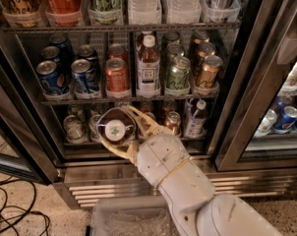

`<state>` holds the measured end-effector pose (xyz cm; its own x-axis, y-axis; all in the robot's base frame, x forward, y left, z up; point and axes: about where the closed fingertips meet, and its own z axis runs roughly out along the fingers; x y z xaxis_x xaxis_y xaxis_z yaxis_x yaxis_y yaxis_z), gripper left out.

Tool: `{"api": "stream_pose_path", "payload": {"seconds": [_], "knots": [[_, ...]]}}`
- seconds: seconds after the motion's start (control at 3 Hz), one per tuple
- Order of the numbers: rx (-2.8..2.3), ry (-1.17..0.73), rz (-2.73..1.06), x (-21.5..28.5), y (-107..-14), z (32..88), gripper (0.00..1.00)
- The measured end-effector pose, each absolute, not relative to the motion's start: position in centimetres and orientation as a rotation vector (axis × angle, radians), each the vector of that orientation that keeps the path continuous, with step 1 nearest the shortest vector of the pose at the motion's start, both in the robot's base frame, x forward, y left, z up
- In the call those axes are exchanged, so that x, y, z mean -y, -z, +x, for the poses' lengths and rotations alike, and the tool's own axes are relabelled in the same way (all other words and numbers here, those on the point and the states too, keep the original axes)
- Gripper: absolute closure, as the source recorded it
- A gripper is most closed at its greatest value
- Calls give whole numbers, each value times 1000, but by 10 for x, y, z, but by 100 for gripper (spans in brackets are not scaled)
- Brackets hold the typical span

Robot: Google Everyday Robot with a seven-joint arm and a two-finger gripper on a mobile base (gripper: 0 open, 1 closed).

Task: Pick blue plastic bottle from middle shelf of fridge

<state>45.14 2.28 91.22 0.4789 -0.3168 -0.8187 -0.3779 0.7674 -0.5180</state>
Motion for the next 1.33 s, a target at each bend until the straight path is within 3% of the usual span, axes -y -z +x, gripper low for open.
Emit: {"api": "stream_pose_path", "payload": {"seconds": [0.33,1.0,1.33], "knots": [[-1211,-62,-766,8,-903,438,100],[-1567,-172,-518,141,-858,428,100],[-1632,-190,-597,146,-861,416,100]]}}
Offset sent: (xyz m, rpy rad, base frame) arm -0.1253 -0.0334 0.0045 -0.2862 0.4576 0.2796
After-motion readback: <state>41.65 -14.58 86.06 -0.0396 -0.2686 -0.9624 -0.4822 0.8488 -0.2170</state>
